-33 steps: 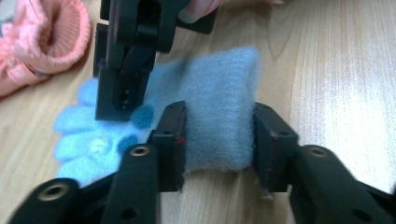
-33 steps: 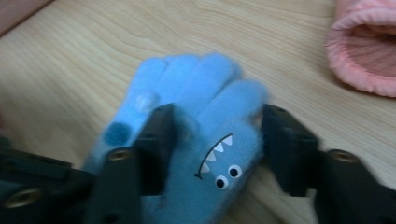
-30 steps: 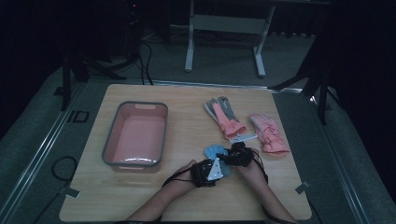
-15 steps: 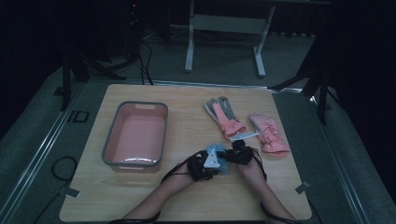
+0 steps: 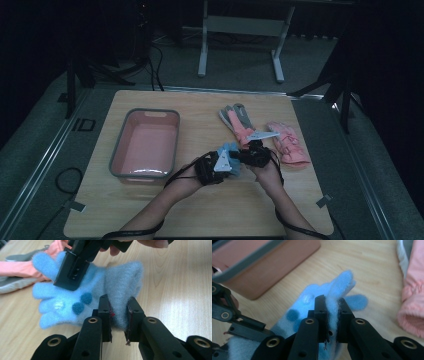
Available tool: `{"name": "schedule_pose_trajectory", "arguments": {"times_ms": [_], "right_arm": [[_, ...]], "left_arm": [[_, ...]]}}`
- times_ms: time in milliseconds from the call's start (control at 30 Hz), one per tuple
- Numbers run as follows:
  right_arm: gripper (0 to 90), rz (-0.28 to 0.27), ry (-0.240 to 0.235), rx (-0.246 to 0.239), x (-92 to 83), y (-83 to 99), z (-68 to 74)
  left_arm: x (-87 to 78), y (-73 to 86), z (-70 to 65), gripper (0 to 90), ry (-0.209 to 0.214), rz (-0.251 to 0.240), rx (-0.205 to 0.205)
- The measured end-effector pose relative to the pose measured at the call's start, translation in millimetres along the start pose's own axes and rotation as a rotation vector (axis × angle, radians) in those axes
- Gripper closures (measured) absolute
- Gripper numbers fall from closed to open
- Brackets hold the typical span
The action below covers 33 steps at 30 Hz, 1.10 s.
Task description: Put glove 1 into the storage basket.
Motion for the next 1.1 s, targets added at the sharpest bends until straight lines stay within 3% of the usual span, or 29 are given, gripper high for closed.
{"name": "schedule_pose_trajectory", "arguments": {"times_ms": [267,333,700,1033,1100], "right_arm": [[82.7,-0.035,-0.011,-0.016,-5.0,-22.7,12.0],[82.7,-0.038,-0.01,-0.028,-4.3,-28.6,16.1],[82.8,-0.05,-0.033,-0.052,3.6,-57.1,38.4],[82.8,-0.053,-0.049,-0.094,20.4,-84.2,61.1],[82.8,-0.056,-0.059,-0.104,27.9,-91.4,71.2]], "left_arm": [[-18.9,-3.4,10.6,78.4,-0.029,0.012,0.024],[-23.5,-2.6,12.4,78.4,-0.048,0.023,0.054],[-49.0,6.4,29.0,78.5,-0.073,0.033,0.038],[-79.9,23.5,48.1,78.5,-0.119,0.051,0.023],[-86.1,28.3,50.4,78.5,-0.123,0.053,0.014]]}}
Point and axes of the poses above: each handheld gripper's, and its own axes: x roughly forward along the jaws, y roughly out of its underside, z roughly to its left, the point moved 10 cm from there along x, roughly forward along the jaws, and after that the axes turned 1 degree about x, right-handed, at the moved point
